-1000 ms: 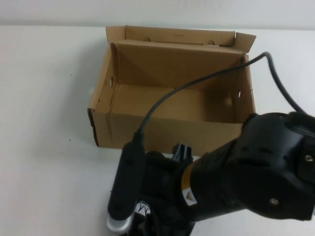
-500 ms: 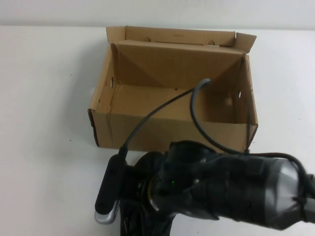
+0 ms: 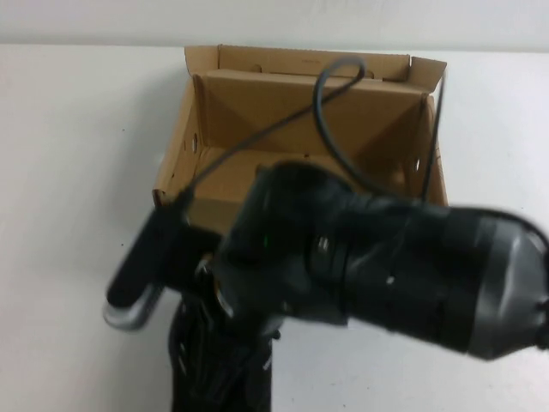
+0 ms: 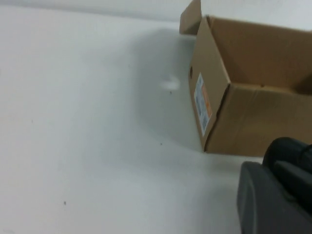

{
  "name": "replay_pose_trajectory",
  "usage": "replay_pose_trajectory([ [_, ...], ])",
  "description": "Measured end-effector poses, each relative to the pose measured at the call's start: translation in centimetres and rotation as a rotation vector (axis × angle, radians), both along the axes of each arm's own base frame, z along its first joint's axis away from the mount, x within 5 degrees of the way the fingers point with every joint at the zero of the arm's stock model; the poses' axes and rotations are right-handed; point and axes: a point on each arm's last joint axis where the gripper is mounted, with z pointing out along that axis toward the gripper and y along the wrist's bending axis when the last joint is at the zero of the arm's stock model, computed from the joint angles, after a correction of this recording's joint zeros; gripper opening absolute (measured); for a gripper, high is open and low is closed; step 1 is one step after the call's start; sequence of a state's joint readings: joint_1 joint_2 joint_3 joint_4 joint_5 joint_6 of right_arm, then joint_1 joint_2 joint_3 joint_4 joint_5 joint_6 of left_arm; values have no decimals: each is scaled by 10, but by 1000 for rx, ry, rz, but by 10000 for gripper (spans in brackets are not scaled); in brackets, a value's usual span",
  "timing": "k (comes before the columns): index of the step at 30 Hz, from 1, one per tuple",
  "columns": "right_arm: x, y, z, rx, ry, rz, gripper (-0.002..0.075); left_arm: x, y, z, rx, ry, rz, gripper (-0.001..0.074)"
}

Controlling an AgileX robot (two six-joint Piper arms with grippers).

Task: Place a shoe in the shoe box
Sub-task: Pick up the shoe from the table, then hand over the shoe

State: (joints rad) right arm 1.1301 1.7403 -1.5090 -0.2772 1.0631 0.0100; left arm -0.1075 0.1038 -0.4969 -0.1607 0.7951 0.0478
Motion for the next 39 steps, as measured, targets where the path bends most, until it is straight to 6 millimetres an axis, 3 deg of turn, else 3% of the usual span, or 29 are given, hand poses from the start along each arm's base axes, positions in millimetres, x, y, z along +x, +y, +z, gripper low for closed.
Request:
replay_pose_trajectory([
  [2,-1,2,23,33,1,-12,17,-5,0,12,0,-39,-4,59],
  [5,1,5,55,102,-28,-22,16,-14,-1,31,-30,-102,-19,183],
  [9,3,6,85,182,-85,-24,16,-23,-8,49,-122,-151,-99,398],
  [12,7,4,101,202,-156,-29,16,-22,-19,58,-139,-168,-216,484],
  [16,16,-2,111,183,-240,-52,15,-9,-31,67,-49,-188,-366,510],
  [20,29,-11,120,188,-268,-98,15,24,-38,73,108,-100,-460,515],
  [26,54,-18,119,156,-257,-185,15,64,-43,86,176,-9,-517,517],
  [32,89,-15,109,150,-253,-279,15,79,-46,85,203,11,-545,517],
  [39,112,-12,110,186,-271,-331,15,92,-59,84,272,-46,-646,495],
])
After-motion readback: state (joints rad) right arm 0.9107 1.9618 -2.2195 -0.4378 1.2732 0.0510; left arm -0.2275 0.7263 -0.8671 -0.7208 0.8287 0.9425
